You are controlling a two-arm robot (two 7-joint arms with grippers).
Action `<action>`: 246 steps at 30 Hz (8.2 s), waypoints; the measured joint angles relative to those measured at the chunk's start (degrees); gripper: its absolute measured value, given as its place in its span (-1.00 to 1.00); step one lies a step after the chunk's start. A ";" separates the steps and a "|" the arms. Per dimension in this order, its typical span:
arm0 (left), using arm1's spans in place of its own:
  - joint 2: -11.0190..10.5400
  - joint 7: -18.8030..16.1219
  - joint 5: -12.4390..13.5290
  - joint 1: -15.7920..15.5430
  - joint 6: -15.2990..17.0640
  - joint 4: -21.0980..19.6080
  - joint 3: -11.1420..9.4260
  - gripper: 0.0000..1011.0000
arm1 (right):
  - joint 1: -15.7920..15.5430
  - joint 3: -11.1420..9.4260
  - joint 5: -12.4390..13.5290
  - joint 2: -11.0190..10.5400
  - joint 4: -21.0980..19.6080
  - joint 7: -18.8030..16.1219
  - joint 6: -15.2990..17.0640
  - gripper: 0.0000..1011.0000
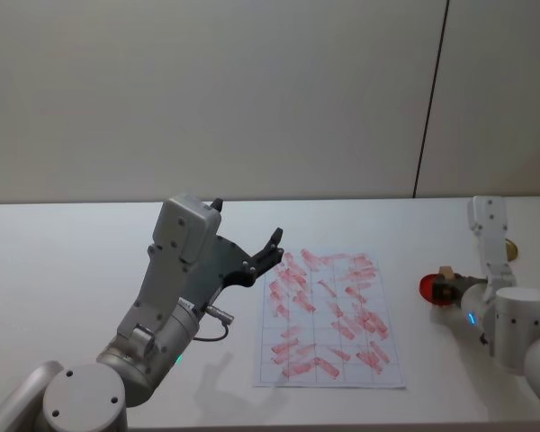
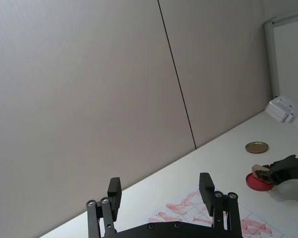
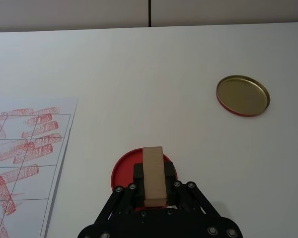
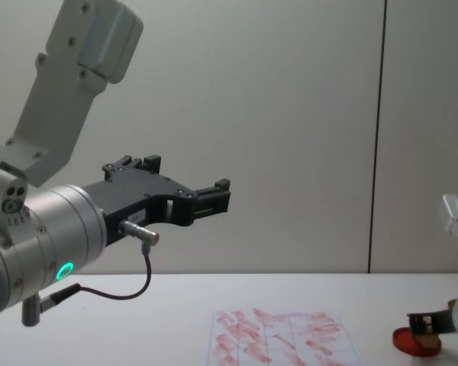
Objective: Use the one hand to pick up the stamp and affix it onto the A4 paper.
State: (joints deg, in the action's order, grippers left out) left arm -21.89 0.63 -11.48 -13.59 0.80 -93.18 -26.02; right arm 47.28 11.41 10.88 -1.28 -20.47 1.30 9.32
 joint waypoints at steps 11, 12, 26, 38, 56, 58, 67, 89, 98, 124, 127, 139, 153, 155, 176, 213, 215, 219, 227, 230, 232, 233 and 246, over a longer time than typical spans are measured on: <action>0.00 0.00 0.00 0.00 0.00 0.00 0.00 0.96 | 1.07 -0.64 0.16 0.22 2.37 -0.51 -0.71 -0.57; 0.00 0.00 0.00 0.00 0.00 0.00 0.00 0.96 | 1.06 -0.66 0.12 0.21 2.30 -0.52 -0.79 -0.56; 0.00 0.00 0.00 0.00 0.00 0.00 0.00 0.96 | -4.80 -0.94 -0.74 -1.11 -13.36 0.12 1.03 -0.57; 0.00 0.00 0.00 0.00 0.00 0.00 0.00 0.96 | -12.41 -0.57 -0.31 -2.41 -33.99 -0.24 6.23 -0.56; 0.00 0.00 0.00 0.00 0.00 0.00 0.00 0.96 | -21.19 3.65 -1.20 -2.06 -49.90 -4.19 13.73 -0.57; 0.00 0.00 0.00 0.00 0.00 0.00 0.00 0.96 | -21.94 4.22 -1.52 -1.92 -50.57 -4.50 14.40 -0.56; 0.00 0.00 0.00 0.00 0.00 0.00 0.00 0.96 | -24.18 6.11 -2.88 -1.42 -51.45 -5.60 16.73 -0.56; 0.00 0.00 0.00 0.00 0.00 0.00 0.00 0.96 | -24.76 9.29 -7.48 0.34 -45.83 -8.03 17.41 -0.56; 0.00 0.00 0.00 0.00 0.00 0.00 0.00 0.96 | -23.41 10.05 -9.28 1.29 -41.00 -9.05 15.32 -0.56; 0.00 0.00 0.00 0.00 0.00 0.00 0.00 0.96 | -21.52 10.24 -10.90 2.32 -34.62 -9.42 12.13 -0.56; 0.00 0.00 0.00 0.00 0.00 0.00 0.00 0.96 | -21.48 10.12 -10.85 2.32 -34.33 -9.41 12.12 -0.56; 0.00 0.00 0.00 0.00 0.00 0.00 0.00 0.96 | -21.19 9.55 -9.82 2.43 -33.24 -9.35 12.47 -0.57; 0.00 0.00 0.00 0.00 0.00 0.00 0.00 0.96 | -20.83 8.99 -8.83 2.55 -32.10 -9.33 13.21 -0.57; 0.00 0.00 0.00 0.00 0.00 0.00 0.00 0.96 | -20.83 8.95 -8.81 2.55 -32.07 -9.34 13.21 -0.57; 0.00 0.00 0.00 0.00 0.00 0.00 0.00 0.96 | -23.85 7.97 -7.45 1.00 -44.47 -8.18 13.10 -0.56; 0.00 0.00 0.00 0.00 0.00 0.00 0.00 0.96 | -21.39 -1.66 -1.88 -4.66 -46.76 0.10 12.50 -0.56; 0.00 0.00 0.00 0.00 0.00 0.00 0.00 0.96 | -20.23 -1.88 -2.21 -4.67 -44.09 -0.03 11.88 -0.57; 0.00 0.00 0.00 0.00 0.00 0.00 0.00 0.96 | -18.19 -2.04 -2.93 -4.54 -39.53 -0.49 10.63 -0.56; 0.00 0.00 0.00 0.00 0.00 0.00 0.00 0.96 | -13.37 -1.74 -4.46 -3.74 -29.07 -1.81 7.68 -0.57; 0.00 0.00 0.00 0.00 0.00 0.00 0.00 0.96 | -11.23 -1.44 -4.97 -3.26 -24.41 -2.25 6.14 -0.57; 0.00 0.00 0.00 0.00 0.00 0.00 0.00 0.96 | -9.47 -1.19 -5.27 -2.85 -20.60 -2.48 4.96 -0.57; 0.00 0.00 0.00 0.00 0.00 0.00 0.00 0.96 | -8.97 -1.12 -5.40 -2.73 -19.53 -2.55 4.41 -0.57; 0.00 0.00 0.00 0.00 0.00 0.00 0.00 0.96 | -0.37 -0.17 -6.73 -0.59 -1.07 -3.52 -3.45 -0.22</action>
State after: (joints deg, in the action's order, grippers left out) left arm -21.90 0.63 -11.48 -13.59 0.80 -93.18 -26.02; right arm 46.91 11.24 4.15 -1.88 -21.54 -2.21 5.87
